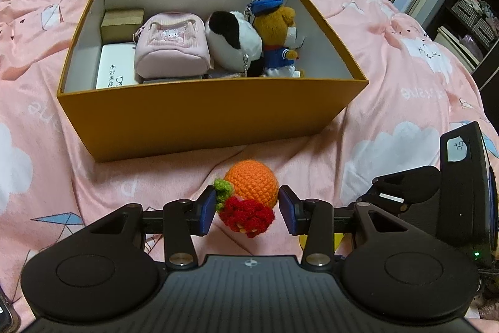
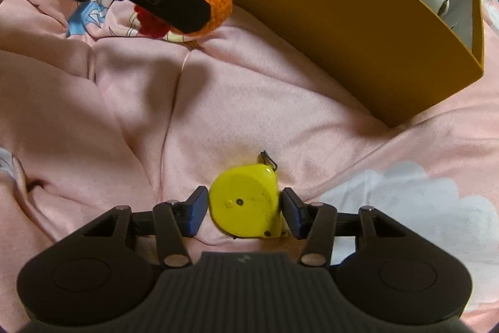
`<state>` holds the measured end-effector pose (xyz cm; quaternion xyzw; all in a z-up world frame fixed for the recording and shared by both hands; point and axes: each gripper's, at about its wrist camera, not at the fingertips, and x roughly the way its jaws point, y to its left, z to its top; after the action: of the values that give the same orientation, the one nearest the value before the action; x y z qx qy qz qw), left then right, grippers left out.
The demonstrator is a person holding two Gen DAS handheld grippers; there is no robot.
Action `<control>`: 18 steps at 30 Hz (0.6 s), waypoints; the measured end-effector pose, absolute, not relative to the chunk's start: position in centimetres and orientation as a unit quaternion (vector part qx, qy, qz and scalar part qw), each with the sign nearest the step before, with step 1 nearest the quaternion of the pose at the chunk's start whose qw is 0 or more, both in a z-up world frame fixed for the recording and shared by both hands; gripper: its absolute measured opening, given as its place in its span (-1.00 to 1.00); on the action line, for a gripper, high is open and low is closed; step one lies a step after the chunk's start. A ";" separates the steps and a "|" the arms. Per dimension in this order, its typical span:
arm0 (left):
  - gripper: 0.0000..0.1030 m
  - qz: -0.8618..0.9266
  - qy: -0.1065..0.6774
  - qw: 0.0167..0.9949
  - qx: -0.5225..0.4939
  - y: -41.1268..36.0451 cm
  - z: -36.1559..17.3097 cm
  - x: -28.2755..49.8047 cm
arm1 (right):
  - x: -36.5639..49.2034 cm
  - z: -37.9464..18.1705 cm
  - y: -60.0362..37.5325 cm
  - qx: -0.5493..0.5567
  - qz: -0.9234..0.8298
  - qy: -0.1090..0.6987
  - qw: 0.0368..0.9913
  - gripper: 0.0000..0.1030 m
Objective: Organize objects
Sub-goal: 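Grasp the yellow tape measure with the right tool while the left tool holds the fruit, then lower the tape measure and fruit into the orange box and open both tools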
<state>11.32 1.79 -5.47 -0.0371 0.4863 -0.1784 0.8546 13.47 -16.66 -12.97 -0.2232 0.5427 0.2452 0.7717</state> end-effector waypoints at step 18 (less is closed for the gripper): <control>-0.05 -0.181 0.432 0.883 -0.037 1.4 -1.8 11.9 | 13.7 -4.0 -17.9 -0.204 0.262 0.449 0.830 0.02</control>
<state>11.86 1.40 -1.78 -0.0366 0.4317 -0.1812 0.8829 13.74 -17.85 -4.03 -0.2041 0.4488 0.2622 0.8296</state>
